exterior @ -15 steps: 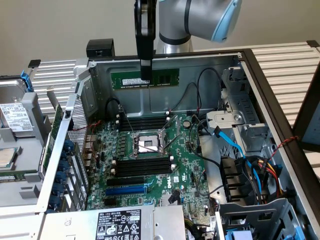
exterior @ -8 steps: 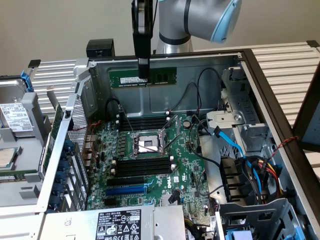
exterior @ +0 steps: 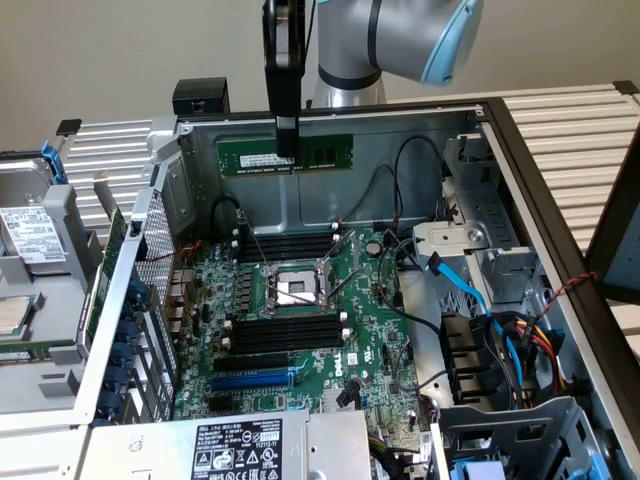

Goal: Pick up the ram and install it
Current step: 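Insert the ram into the slot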

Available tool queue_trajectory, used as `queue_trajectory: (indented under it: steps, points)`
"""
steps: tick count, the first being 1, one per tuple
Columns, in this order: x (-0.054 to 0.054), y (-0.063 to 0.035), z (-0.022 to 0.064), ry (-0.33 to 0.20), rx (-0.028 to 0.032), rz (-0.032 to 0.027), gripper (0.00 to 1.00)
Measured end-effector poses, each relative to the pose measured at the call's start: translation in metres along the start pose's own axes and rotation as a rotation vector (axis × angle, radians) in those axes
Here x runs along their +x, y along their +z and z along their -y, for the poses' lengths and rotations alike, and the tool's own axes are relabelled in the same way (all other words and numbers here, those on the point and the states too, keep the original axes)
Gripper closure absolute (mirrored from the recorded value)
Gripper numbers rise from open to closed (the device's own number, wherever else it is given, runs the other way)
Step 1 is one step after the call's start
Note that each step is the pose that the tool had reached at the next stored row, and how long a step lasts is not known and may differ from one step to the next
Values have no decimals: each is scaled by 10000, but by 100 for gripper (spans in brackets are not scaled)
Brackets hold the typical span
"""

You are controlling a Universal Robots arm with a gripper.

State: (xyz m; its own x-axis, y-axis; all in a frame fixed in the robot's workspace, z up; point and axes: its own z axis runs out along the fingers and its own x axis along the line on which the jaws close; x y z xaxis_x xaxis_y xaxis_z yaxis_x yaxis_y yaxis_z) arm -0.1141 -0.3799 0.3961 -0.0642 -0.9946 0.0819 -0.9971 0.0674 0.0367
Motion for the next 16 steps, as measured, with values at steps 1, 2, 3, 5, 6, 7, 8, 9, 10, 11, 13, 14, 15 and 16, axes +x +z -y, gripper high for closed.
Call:
queue_trajectory:
  steps: [1, 2, 3, 5, 6, 7, 8, 9, 10, 11, 13, 14, 15, 16]
  points:
    - [0, 0, 0, 0, 0, 0, 86]
    - [0, 0, 0, 0, 0, 0, 86]
    - [0, 2, -1, 0, -1, -1, 86]
    - [-2, 28, 0, 0, 0, 0, 86]
    - [-4, 45, -2, 2, 0, -1, 86]
    - [-5, 65, -5, 3, 1, 1, 86]
    - [-6, 83, -6, 1, 1, 1, 86]
    - [-8, 101, -9, 1, 1, 2, 86]
    - [-9, 119, -11, 0, 1, 0, 86]
    - [-10, 138, -15, 0, 1, 1, 86]
    - [-12, 175, -21, 2, 1, 0, 86]
    - [-14, 192, -22, 3, 0, 0, 86]
    - [-15, 210, -21, 2, 2, 2, 86]
    - [-17, 229, -24, 4, 1, 1, 86]
